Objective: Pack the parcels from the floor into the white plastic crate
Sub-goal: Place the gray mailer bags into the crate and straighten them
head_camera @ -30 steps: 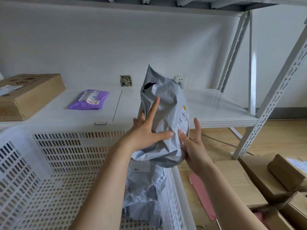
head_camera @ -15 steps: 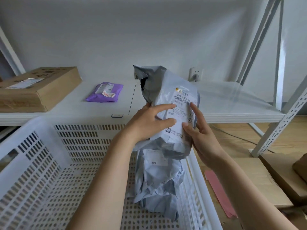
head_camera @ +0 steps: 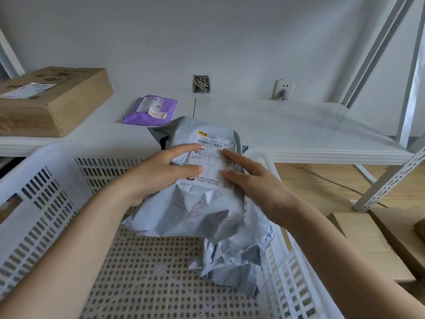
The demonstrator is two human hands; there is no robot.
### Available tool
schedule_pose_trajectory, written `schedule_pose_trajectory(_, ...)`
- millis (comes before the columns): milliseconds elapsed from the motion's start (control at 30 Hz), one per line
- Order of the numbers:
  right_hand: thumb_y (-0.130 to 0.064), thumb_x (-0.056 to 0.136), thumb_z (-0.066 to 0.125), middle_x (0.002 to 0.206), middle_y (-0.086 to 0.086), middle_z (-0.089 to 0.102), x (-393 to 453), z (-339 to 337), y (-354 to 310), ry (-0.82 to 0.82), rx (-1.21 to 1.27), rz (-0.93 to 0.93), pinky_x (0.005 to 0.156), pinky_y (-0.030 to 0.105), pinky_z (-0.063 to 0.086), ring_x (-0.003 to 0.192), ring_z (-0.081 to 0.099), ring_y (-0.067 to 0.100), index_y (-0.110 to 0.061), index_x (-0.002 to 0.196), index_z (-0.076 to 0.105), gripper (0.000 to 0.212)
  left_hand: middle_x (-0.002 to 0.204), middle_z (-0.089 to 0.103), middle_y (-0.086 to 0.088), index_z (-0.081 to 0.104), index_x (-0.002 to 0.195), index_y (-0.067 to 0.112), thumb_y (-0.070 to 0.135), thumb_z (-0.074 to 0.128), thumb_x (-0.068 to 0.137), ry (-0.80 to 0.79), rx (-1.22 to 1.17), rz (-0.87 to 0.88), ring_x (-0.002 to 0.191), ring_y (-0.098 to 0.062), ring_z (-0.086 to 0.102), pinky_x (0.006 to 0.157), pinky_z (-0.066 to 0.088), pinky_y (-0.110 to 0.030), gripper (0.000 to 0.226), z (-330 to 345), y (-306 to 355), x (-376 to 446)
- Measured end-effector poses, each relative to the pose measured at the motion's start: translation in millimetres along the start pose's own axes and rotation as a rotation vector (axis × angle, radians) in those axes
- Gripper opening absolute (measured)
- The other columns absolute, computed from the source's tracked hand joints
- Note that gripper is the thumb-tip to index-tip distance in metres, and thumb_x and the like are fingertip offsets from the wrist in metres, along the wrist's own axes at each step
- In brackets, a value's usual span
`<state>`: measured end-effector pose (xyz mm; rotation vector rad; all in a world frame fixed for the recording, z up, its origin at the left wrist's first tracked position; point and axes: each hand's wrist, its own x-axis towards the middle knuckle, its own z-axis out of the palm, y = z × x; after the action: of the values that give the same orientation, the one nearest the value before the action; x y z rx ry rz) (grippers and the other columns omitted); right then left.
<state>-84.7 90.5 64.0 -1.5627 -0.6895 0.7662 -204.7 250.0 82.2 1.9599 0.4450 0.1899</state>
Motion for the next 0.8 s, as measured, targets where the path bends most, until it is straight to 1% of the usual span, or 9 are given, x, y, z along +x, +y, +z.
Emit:
schedule_pose_trajectory(133,-0.022,0.085,0.063,0.116,-0.003,0.063,17.1,35.2,12.4,-0.072,-0.060,0.067,0.092,0.025,0.050,0.094,0.066,0.009,-0.037,0.128,0.051,0.047,0.118,0.051,0.029,0.054,0.105,0.058,0.034,0.068,0.078,-0.013,0.019,-0.077,0.105,0.007,0.052,0.082,0.033,-0.011,0.038,-33.8,-28.6,-6.3)
schedule_pose_trajectory(267,-0.015,0.087,0.060,0.122,0.005,0.059,31.1,56.9,40.7,-0.143,-0.167,0.178,0.089,0.024,0.050,0.097,0.062,0.016,-0.027,0.134,0.046,0.050,0.129,0.045,0.021,0.051,0.109,0.057,0.033,0.067,0.080,-0.063,0.006,-0.188,0.109,0.004,0.048,0.090,0.031,-0.018,0.041,-34.7,-77.2,-11.7)
schedule_pose_trajectory(333,-0.017,0.088,0.057,0.132,0.006,0.051,40.4,62.2,51.5,-0.166,-0.373,0.195,0.095,0.028,0.046,0.112,0.055,0.021,-0.026,0.138,0.040,0.053,0.139,0.040,0.015,0.050,0.115,0.053,0.028,0.067,0.082,-0.060,-0.005,-0.215,0.121,-0.001,0.041,0.095,0.030,-0.020,0.045,-28.6,-102.7,-9.2)
schedule_pose_trajectory(433,-0.027,0.090,0.052,0.137,0.007,0.046,61.1,64.6,64.4,-0.258,-0.912,0.131,0.102,0.039,0.032,0.126,0.038,0.027,-0.027,0.142,0.033,0.056,0.148,0.032,0.011,0.046,0.126,0.048,0.022,0.068,0.082,-0.035,-0.003,-0.244,0.135,-0.010,0.028,0.104,0.025,-0.028,0.055,-19.5,-134.1,3.3)
schedule_pose_trajectory(500,-0.039,0.088,0.052,0.131,0.004,0.050,72.7,64.5,72.1,-0.322,-1.190,0.074,0.102,0.048,0.021,0.128,0.027,0.027,-0.028,0.136,0.039,0.051,0.148,0.034,0.008,0.046,0.127,0.046,0.022,0.069,0.081,-0.027,0.018,-0.257,0.134,-0.015,0.032,0.105,0.027,-0.031,0.057,-16.1,-150.1,14.1)
schedule_pose_trajectory(567,-0.048,0.086,0.053,0.127,0.003,0.050,82.1,63.2,79.1,-0.393,-1.349,0.058,0.105,0.056,0.011,0.129,0.021,0.026,-0.029,0.131,0.045,0.049,0.144,0.040,0.003,0.050,0.127,0.041,0.018,0.071,0.080,-0.037,0.024,-0.274,0.128,-0.018,0.042,0.106,0.034,-0.034,0.056,-15.3,-164.6,25.8)
schedule_pose_trajectory(633,-0.052,0.083,0.054,0.131,0.004,0.045,89.6,63.5,87.1,-0.462,-1.479,0.068,0.105,0.065,-0.002,0.134,0.014,0.028,-0.030,0.131,0.047,0.053,0.140,0.045,-0.001,0.051,0.129,0.033,0.011,0.070,0.079,-0.082,0.009,-0.289,0.120,-0.018,0.049,0.100,0.043,-0.034,0.058,-10.8,-177.2,36.7)
schedule_pose_trajectory(733,-0.054,0.080,0.056,0.144,0.007,0.026,99.4,69.2,101.1,-0.530,-1.780,0.055,0.102,0.067,-0.013,0.139,0.004,0.032,-0.034,0.131,0.047,0.055,0.142,0.043,-0.002,0.047,0.136,0.021,0.007,0.070,0.079,-0.125,0.075,-0.304,0.120,-0.017,0.048,0.092,0.039,-0.022,0.063,7.2,-197.5,50.2)
schedule_pose_trajectory(800,-0.055,0.083,0.052,0.149,0.007,0.019,103.8,73.7,110.5,-0.561,-1.969,0.053,0.102,0.066,-0.015,0.140,0.002,0.034,-0.035,0.133,0.043,0.055,0.143,0.043,-0.002,0.045,0.137,0.020,0.009,0.072,0.077,-0.158,0.106,-0.320,0.125,-0.018,0.044,0.096,0.037,-0.024,0.066,20.3,-211.5,57.6)
